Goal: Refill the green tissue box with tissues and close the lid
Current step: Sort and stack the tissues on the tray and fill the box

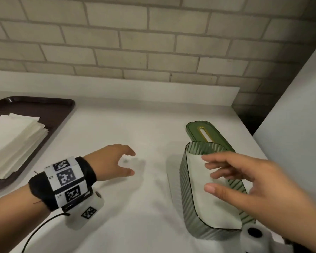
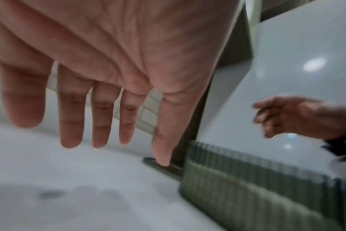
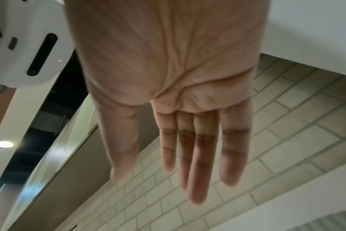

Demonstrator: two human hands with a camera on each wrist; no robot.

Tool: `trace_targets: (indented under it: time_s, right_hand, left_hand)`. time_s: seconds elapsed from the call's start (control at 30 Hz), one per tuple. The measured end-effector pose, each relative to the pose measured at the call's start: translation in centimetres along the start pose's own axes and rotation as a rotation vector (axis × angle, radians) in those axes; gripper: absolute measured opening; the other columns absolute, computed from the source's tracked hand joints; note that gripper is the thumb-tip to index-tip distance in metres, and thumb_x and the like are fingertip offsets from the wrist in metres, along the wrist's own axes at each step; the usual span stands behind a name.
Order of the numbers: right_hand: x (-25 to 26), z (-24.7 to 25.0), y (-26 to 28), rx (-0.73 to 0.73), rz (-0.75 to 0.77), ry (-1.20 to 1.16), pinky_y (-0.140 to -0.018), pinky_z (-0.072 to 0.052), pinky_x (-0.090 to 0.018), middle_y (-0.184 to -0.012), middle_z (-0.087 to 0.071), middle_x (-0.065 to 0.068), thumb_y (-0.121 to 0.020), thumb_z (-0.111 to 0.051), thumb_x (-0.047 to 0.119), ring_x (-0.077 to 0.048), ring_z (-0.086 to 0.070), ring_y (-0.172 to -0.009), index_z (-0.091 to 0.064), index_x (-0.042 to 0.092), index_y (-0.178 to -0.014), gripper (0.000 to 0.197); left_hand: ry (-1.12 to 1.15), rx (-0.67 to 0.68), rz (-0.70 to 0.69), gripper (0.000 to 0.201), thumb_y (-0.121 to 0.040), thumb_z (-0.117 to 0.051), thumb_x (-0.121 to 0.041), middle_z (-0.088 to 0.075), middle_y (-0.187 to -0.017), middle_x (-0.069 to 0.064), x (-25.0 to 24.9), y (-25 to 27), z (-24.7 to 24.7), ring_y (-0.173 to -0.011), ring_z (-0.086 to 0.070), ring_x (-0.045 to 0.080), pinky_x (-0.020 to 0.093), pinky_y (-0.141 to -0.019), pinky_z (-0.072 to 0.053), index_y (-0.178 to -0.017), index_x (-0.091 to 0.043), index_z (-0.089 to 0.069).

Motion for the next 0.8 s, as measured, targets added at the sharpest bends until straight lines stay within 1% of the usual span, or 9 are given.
trace_targets:
  time_s: [0.13,0.2,0.27,0.4,0.47,0.53,0.6,0.7,0.8]
  right_hand:
    - [2.1,-2.3,-0.6,-0.065,-0.008,-0.050,-0.077,-0.049,-0.009,-0.096,-0.067,0.025,-0.061,-0.064,0.062,0.003,-0.066,-0.086,-0.062,0.048,-0.103,0.044]
    - [3.3,-3.5,-1.0,-0.065,-0.031,-0.081,-0.074,-0.049,-0.009,-0.094,-0.068,0.025,-0.064,-0.070,0.057,0.003,-0.066,-0.083,-0.067,0.044,-0.096,0.035]
    - [4.4,-4.7,-1.5,-0.062,-0.050,-0.110,-0.072,-0.051,-0.011,-0.092,-0.068,0.024,-0.063,-0.067,0.053,0.003,-0.066,-0.081,-0.069,0.043,-0.090,0.029]
    - [5.3,-8.0,-2.9,0.001,-0.099,-0.052,-0.073,-0.050,-0.013,-0.092,-0.066,0.021,-0.071,-0.073,0.039,0.005,-0.064,-0.080,-0.065,0.044,-0.093,0.024]
    - [5.1,-10.2,-3.7,0.074,-0.144,0.046,-0.073,-0.047,-0.009,-0.096,-0.063,0.021,-0.076,-0.070,0.043,0.008,-0.061,-0.084,-0.060,0.045,-0.101,0.027]
    - [4.6,-12.6,-4.6,0.209,-0.198,0.199,-0.078,-0.042,-0.010,-0.114,-0.054,0.022,-0.081,-0.064,0.048,0.007,-0.054,-0.099,-0.050,0.044,-0.120,0.042]
    - [3.8,-15.1,-5.5,0.361,-0.241,0.329,-0.088,-0.039,-0.017,-0.128,-0.046,0.015,-0.083,-0.061,0.049,-0.003,-0.047,-0.115,-0.039,0.038,-0.134,0.057]
    - [2.4,-18.0,-7.1,0.476,-0.289,0.435,-0.098,-0.041,-0.028,-0.136,-0.040,0.006,-0.082,-0.063,0.046,-0.014,-0.042,-0.124,-0.032,0.030,-0.141,0.068]
    - [1.7,-19.6,-8.7,0.496,-0.321,0.532,-0.097,-0.042,-0.032,-0.137,-0.038,0.003,-0.078,-0.066,0.044,-0.020,-0.040,-0.125,-0.031,0.027,-0.142,0.075]
  left_hand:
    - [-0.007,0.038,0.167,0.065,-0.077,-0.070,-0.044,-0.042,-0.136,-0.005,5.4,0.2,-0.7,-0.114,-0.047,0.013,0.025,-0.097,-0.038,-0.133,-0.029,-0.040]
    - [-0.004,0.052,0.225,0.075,-0.074,-0.073,-0.044,-0.038,-0.140,-0.003,7.4,0.2,-1.0,-0.122,-0.045,0.016,0.029,-0.102,-0.038,-0.137,-0.027,-0.036]
    - [-0.004,0.066,0.258,0.085,-0.071,-0.075,-0.045,-0.035,-0.142,-0.002,9.0,0.3,-1.2,-0.127,-0.042,0.017,0.032,-0.105,-0.037,-0.141,-0.024,-0.031]
    - [-0.017,0.092,0.272,0.094,-0.066,-0.079,-0.045,-0.033,-0.141,0.001,10.8,0.2,-1.0,-0.127,-0.040,0.020,0.033,-0.106,-0.037,-0.142,-0.021,-0.028]
    - [0.010,0.095,0.277,0.097,-0.064,-0.082,-0.043,-0.035,-0.137,0.003,11.4,0.1,-0.8,-0.121,-0.046,0.021,0.035,-0.103,-0.041,-0.141,-0.019,-0.028]
    - [0.026,0.103,0.274,0.094,-0.064,-0.083,-0.040,-0.040,-0.132,0.002,11.8,-0.1,-0.7,-0.116,-0.049,0.021,0.035,-0.101,-0.042,-0.139,-0.018,-0.031]
    - [0.034,0.128,0.262,0.089,-0.065,-0.082,-0.039,-0.046,-0.122,0.000,12.0,-0.2,-0.7,-0.114,-0.050,0.021,0.034,-0.100,-0.042,-0.137,-0.018,-0.033]
    - [0.071,0.145,0.246,0.084,-0.065,-0.082,-0.038,-0.051,-0.110,-0.002,12.2,-0.3,-0.7,-0.107,-0.053,0.020,0.033,-0.094,-0.044,-0.131,-0.017,-0.036]
    - [0.072,0.153,0.220,0.081,-0.064,-0.082,-0.040,-0.053,-0.107,-0.003,12.2,-0.4,-0.8,-0.103,-0.054,0.020,0.032,-0.092,-0.045,-0.127,-0.017,-0.038]
Point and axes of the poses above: each hand's wrist, its own y-axis away from the middle knuckle, its own z-axis out of the back of the hand, x = y × z, the point moved 7 cm from there along -y, towards the middle knuckle
